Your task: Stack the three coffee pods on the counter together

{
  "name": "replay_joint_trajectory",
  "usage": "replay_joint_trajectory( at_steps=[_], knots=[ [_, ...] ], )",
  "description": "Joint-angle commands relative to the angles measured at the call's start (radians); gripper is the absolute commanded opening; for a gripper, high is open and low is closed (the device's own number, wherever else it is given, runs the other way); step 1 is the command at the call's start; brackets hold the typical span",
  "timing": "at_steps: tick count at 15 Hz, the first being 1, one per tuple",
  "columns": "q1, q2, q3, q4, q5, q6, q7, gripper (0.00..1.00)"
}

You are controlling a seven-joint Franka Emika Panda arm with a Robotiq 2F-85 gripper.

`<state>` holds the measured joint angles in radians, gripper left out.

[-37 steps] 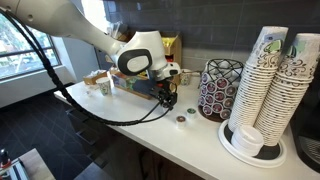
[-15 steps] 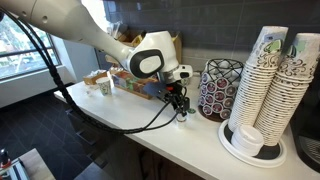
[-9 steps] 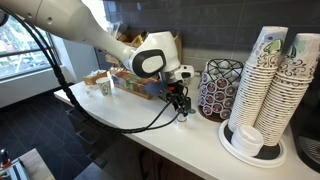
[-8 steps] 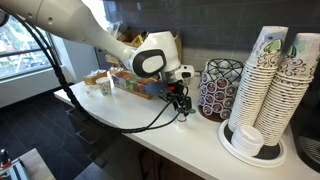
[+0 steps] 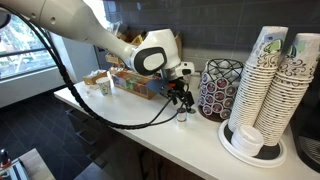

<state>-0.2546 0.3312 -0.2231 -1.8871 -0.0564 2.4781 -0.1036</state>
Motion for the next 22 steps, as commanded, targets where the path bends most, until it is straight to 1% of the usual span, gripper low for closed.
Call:
replay_joint_trajectory(
  at_steps=[1, 5, 11, 20, 21, 22],
  knots=[
    [-0.004, 0.031, 0.029, 0.025, 0.029, 0.033, -0.008, 1.00],
    [-0.007, 0.079, 0.054, 0.059, 0.046, 0.078, -0.017, 1.00],
    [-0.021, 0.159, 0.057, 0.122, 0.055, 0.148, -0.013, 1.00],
    [-0.052, 0.239, 0.065, 0.204, 0.082, 0.144, -0.004, 1.00],
    [-0.054, 0.246, 0.064, 0.212, 0.086, 0.142, -0.002, 0.99],
    [-0.056, 0.253, 0.066, 0.218, 0.092, 0.140, -0.002, 0.92]
  ],
)
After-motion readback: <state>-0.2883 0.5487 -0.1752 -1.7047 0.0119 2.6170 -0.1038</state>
